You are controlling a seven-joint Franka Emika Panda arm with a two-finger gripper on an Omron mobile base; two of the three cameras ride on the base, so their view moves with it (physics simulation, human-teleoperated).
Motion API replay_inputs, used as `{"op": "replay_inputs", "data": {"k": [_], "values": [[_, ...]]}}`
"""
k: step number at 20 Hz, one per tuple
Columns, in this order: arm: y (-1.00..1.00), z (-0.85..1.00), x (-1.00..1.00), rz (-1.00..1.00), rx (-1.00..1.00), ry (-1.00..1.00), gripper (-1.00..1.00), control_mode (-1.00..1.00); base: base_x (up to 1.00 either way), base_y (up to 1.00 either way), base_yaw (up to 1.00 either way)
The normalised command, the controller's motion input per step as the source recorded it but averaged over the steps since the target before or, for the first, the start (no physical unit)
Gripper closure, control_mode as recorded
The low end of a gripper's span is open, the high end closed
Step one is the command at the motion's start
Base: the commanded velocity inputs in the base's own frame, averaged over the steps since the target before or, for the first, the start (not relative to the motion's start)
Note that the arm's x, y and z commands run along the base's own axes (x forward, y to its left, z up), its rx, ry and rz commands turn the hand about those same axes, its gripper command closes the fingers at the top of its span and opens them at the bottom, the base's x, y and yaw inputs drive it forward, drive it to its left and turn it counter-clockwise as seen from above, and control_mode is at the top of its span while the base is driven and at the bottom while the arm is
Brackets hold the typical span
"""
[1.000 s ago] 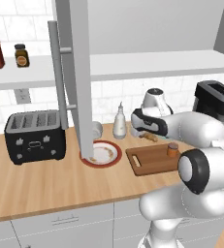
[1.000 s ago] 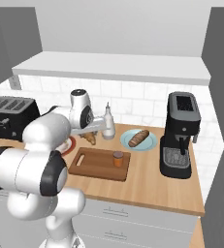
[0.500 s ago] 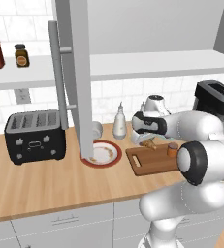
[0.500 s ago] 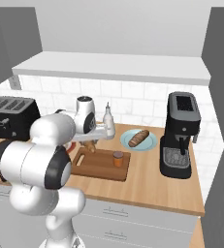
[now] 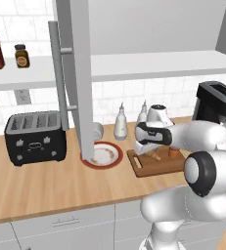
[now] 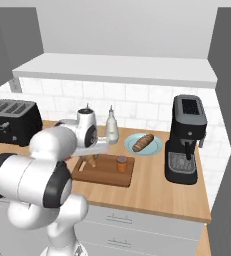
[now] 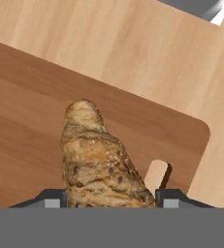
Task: From the different types of pastries on the counter, select a croissant and place it on the cutting board. Then retrieve a jar of jam from the cabinet and place it alongside the croissant on the cutting board.
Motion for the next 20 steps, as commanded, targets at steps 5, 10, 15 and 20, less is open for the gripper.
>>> {"op": "replay_inputs", "data": {"k": [5, 10, 15, 20], "values": [[0.00, -0.37, -0.21, 0.00, 0.00, 0.00, 1.00, -1.00, 0.00, 0.00, 0.00], [-0.02, -0.44, 0.54, 0.00, 0.00, 0.00, 1.00, -1.00, 0.00, 0.00, 0.00], [-0.09, -0.40, 0.73, 0.00, 0.00, -0.02, 1.00, -1.00, 0.00, 0.00, 0.00], [0.00, 0.03, 0.02, 0.00, 0.00, -0.07, -1.00, -1.00, 0.00, 0.00, 0.00]]}}
